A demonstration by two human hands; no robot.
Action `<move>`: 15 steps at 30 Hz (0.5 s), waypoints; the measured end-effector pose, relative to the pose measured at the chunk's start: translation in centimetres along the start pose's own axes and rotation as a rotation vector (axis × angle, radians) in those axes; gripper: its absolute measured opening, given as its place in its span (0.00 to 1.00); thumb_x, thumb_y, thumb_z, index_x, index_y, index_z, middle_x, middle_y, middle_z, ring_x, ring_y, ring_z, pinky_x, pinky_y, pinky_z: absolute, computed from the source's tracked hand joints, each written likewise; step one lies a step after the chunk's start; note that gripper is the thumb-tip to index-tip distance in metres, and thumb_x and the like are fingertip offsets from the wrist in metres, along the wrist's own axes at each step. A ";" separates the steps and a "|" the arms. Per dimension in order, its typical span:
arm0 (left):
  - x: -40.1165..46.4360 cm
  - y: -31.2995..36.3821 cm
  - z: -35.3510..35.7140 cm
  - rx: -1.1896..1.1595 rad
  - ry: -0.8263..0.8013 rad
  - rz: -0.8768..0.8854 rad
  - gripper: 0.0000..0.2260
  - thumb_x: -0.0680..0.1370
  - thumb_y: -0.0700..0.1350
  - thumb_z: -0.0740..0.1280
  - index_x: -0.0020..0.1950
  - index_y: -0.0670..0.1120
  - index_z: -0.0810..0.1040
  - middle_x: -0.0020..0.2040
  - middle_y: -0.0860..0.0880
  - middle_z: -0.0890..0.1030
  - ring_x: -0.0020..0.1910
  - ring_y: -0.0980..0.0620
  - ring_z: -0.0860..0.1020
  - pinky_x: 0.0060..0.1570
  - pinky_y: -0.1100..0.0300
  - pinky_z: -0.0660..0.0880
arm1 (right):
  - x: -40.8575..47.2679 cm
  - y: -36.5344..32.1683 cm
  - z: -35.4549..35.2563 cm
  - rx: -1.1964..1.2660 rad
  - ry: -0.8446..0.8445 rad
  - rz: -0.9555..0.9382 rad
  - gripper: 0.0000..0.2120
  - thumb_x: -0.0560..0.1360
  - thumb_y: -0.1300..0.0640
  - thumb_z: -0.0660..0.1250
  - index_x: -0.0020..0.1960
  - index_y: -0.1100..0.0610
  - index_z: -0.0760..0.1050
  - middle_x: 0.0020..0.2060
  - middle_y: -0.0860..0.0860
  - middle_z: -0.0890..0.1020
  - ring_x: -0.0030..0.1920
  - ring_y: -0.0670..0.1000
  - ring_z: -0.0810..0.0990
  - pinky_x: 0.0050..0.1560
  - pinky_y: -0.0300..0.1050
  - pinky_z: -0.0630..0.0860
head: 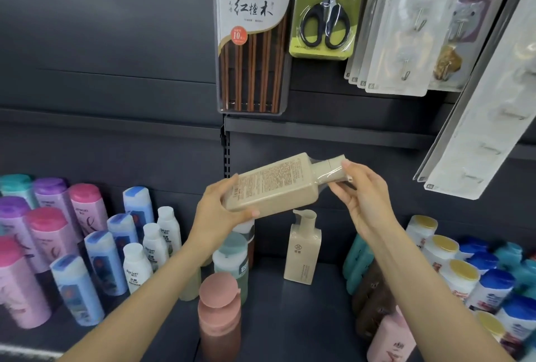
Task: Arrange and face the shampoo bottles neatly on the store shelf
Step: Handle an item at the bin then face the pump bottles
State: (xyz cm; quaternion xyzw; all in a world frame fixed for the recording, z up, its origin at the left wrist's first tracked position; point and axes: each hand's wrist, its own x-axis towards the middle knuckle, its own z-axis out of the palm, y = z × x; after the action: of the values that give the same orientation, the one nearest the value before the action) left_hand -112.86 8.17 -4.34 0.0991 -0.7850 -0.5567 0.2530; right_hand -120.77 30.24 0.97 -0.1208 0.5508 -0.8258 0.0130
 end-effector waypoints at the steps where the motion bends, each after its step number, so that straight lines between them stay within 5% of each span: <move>1: 0.1 -0.2 0.1 -0.024 0.019 -0.031 0.39 0.62 0.42 0.80 0.70 0.50 0.70 0.63 0.52 0.74 0.61 0.53 0.73 0.63 0.55 0.72 | 0.0 -0.3 0.1 -0.037 0.004 -0.002 0.10 0.78 0.60 0.64 0.54 0.66 0.76 0.50 0.56 0.81 0.50 0.50 0.83 0.45 0.37 0.80; 4: 0.2 -0.8 0.3 -0.195 0.035 -0.112 0.35 0.63 0.40 0.79 0.69 0.47 0.72 0.59 0.52 0.78 0.56 0.54 0.77 0.53 0.62 0.76 | 0.2 -1.1 0.4 -0.144 0.001 -0.009 0.08 0.78 0.59 0.63 0.52 0.62 0.77 0.47 0.54 0.81 0.47 0.50 0.83 0.46 0.40 0.80; 8: 0.4 -1.0 0.4 -0.346 0.029 -0.210 0.28 0.66 0.45 0.77 0.65 0.47 0.75 0.57 0.47 0.80 0.54 0.51 0.80 0.55 0.55 0.77 | 0.1 -1.9 0.4 -0.226 -0.098 0.008 0.12 0.80 0.52 0.59 0.55 0.56 0.78 0.48 0.51 0.83 0.51 0.49 0.83 0.53 0.43 0.78; 12: 1.1 -1.4 0.6 -0.416 -0.015 -0.352 0.35 0.61 0.54 0.76 0.65 0.42 0.74 0.58 0.44 0.80 0.55 0.47 0.79 0.54 0.51 0.78 | -0.4 -1.5 0.3 -0.232 -0.257 -0.032 0.08 0.79 0.55 0.62 0.56 0.51 0.77 0.52 0.49 0.83 0.56 0.45 0.80 0.56 0.40 0.77; 15: 1.4 -1.6 1.3 -0.397 -0.078 -0.404 0.15 0.72 0.48 0.72 0.56 0.42 0.78 0.56 0.42 0.80 0.55 0.45 0.79 0.52 0.52 0.79 | 0.0 -1.3 0.2 -0.348 -0.107 -0.140 0.11 0.75 0.59 0.67 0.57 0.56 0.77 0.50 0.51 0.84 0.54 0.48 0.82 0.54 0.42 0.79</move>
State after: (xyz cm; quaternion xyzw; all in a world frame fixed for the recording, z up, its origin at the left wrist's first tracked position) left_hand -114.88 8.07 -5.77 0.1806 -0.6341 -0.7421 0.1209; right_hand -120.54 30.56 2.24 -0.2028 0.6741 -0.7093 -0.0365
